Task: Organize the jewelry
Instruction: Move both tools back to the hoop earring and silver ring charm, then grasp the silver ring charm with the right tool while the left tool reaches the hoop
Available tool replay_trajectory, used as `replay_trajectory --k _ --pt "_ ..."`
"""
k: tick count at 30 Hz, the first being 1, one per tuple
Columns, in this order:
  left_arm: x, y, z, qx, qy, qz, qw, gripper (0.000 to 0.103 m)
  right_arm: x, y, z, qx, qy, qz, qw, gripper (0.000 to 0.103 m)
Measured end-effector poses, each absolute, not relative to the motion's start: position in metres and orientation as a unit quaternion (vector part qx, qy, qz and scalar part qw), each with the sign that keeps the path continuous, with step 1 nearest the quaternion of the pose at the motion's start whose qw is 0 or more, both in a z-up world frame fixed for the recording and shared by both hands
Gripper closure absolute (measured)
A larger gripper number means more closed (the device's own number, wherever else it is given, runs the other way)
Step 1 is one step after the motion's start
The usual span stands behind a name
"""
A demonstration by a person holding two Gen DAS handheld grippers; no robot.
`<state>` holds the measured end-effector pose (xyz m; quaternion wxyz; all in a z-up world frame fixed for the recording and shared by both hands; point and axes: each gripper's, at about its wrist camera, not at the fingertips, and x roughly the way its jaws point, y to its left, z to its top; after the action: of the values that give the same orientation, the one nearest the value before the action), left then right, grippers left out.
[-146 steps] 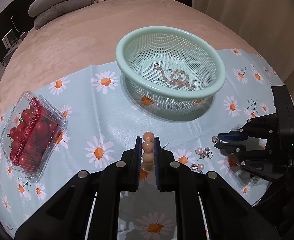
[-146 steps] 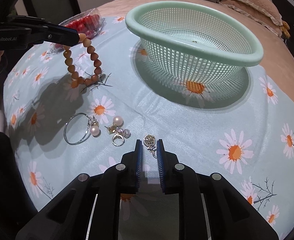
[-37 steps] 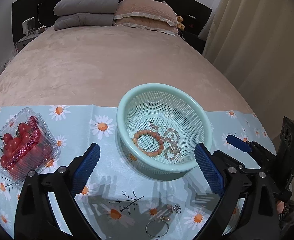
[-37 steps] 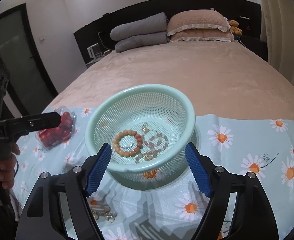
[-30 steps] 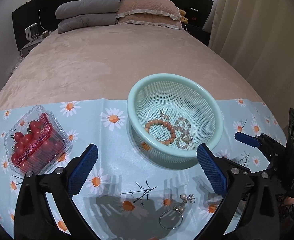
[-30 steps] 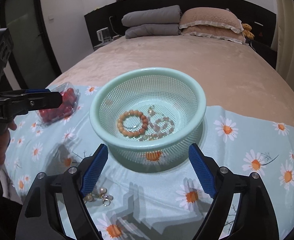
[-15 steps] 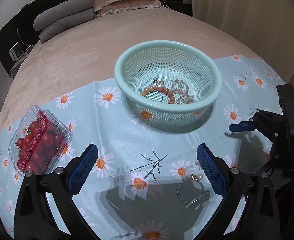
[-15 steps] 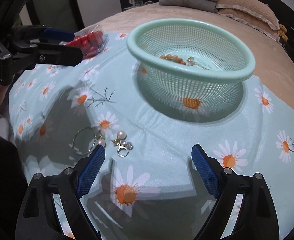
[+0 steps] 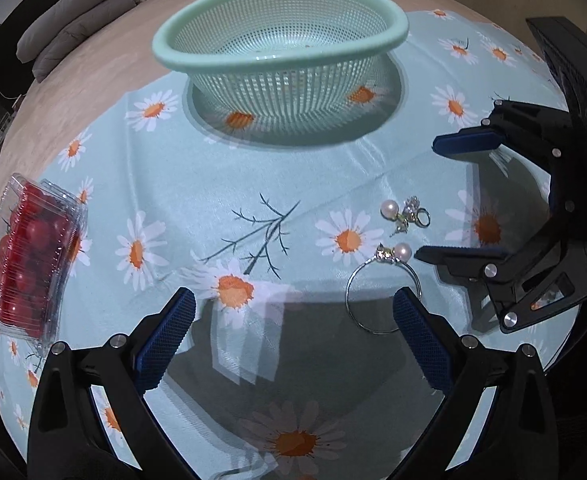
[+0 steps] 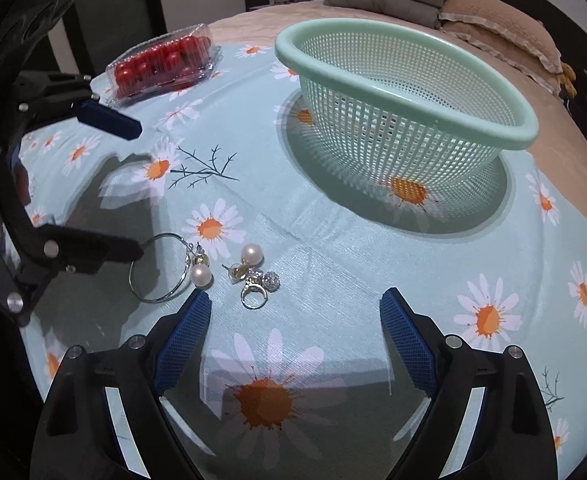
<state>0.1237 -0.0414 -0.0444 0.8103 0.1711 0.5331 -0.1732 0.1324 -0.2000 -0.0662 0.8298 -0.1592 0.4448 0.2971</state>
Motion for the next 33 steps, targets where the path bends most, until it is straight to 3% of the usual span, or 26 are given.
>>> replay_trajectory --k 6,12,14,15,18,20,21,33 --pt "0.116 -0.050 -0.064 0.193 0.545 -0.195 0.792 0.005 0.131 -0.196 -0.067 -0.169 0.444 0.307 0.825 0.028" --pt "0.116 -0.052 -0.068 0.189 0.554 -0.195 0.787 0.010 0.126 -0.188 -0.066 -0.177 0.438 0.324 0.819 0.062" --pt "0.116 -0.059 -0.066 0.191 0.554 -0.206 0.784 0.022 0.127 -0.185 -0.066 -0.171 0.446 0.330 0.814 0.086" --pt "0.115 -0.062 -0.064 0.195 0.552 -0.211 0.783 0.025 0.127 -0.183 -0.066 -0.172 0.449 0.331 0.812 0.087" --pt "0.111 -0.071 -0.060 0.197 0.548 -0.228 0.780 0.049 0.127 -0.181 -0.066 -0.173 0.451 0.330 0.811 0.088" --pt "0.109 -0.077 -0.056 0.190 0.549 -0.241 0.777 0.090 0.129 -0.184 -0.065 -0.162 0.458 0.333 0.808 0.088" --pt "0.109 -0.079 -0.056 0.187 0.552 -0.244 0.775 0.097 0.130 -0.185 -0.063 -0.157 0.461 0.334 0.807 0.088" --pt "0.110 -0.073 -0.041 0.176 0.545 -0.231 0.786 0.099 0.127 -0.214 -0.035 -0.137 0.455 0.330 0.816 0.089"
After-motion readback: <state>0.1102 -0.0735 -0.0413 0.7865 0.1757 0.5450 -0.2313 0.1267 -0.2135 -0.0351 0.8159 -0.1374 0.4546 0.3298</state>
